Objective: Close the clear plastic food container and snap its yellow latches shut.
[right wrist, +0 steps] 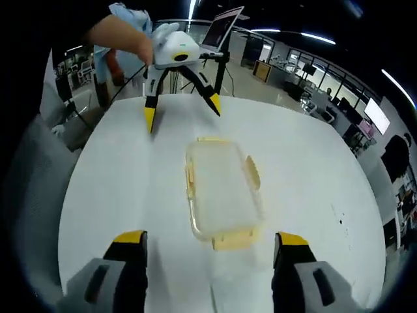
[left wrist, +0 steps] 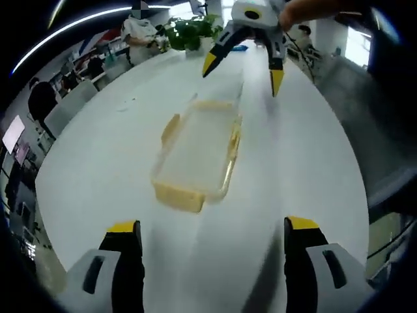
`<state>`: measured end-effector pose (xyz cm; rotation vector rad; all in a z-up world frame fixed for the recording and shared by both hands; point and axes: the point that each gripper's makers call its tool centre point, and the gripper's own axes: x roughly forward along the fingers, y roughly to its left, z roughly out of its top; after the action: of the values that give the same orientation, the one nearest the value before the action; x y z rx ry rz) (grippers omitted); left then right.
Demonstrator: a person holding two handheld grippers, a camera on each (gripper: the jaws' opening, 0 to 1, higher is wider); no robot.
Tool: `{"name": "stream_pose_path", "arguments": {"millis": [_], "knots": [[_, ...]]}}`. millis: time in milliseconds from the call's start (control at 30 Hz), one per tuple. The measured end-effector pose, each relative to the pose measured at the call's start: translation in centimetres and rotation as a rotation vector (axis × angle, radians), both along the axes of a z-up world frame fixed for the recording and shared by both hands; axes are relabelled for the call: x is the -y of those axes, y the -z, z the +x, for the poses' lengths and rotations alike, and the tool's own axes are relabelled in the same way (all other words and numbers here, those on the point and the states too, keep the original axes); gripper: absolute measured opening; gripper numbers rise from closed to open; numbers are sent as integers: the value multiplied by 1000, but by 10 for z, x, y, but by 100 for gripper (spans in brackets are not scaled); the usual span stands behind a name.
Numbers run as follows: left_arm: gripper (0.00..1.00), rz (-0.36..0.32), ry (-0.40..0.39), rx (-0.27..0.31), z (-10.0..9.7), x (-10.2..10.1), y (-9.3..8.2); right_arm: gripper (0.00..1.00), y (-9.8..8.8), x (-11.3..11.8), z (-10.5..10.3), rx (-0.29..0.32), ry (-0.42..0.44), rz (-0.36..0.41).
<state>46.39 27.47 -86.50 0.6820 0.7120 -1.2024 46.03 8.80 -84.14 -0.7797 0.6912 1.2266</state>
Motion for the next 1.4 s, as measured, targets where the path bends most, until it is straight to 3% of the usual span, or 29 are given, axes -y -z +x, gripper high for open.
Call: {"name": "stream_pose_path", "arguments": {"millis": [267, 400, 467, 633, 800, 933, 1033, 1167, 1400], "knots": [[84, 4, 50, -20, 16, 3, 2, 73, 10, 0, 14, -18, -48, -45], [82, 46, 114, -40, 20, 1, 9, 72, 14, 0, 20, -31, -72, -74], [82, 87, 157, -23, 27, -2, 13, 71, 20, 6, 24, -25, -97, -130], [71, 105, 217, -51, 29, 1, 17, 60, 27, 5, 28, -69, -130, -165], [69, 142, 269, -46, 35, 3, 21, 56, 34, 3, 34, -105, -133, -199], [68, 126, 256, -71, 37, 9, 18, 53, 38, 5, 38, -98, -167, -234], [60, 121, 248, -95, 37, 11, 17, 49, 44, 9, 37, -145, -165, -287], [46, 126, 257, -89, 40, 13, 13, 43, 46, 3, 40, -151, -167, -290], [37, 136, 262, -87, 40, 22, 13, 38, 48, -4, 40, -170, -167, -296]]}}
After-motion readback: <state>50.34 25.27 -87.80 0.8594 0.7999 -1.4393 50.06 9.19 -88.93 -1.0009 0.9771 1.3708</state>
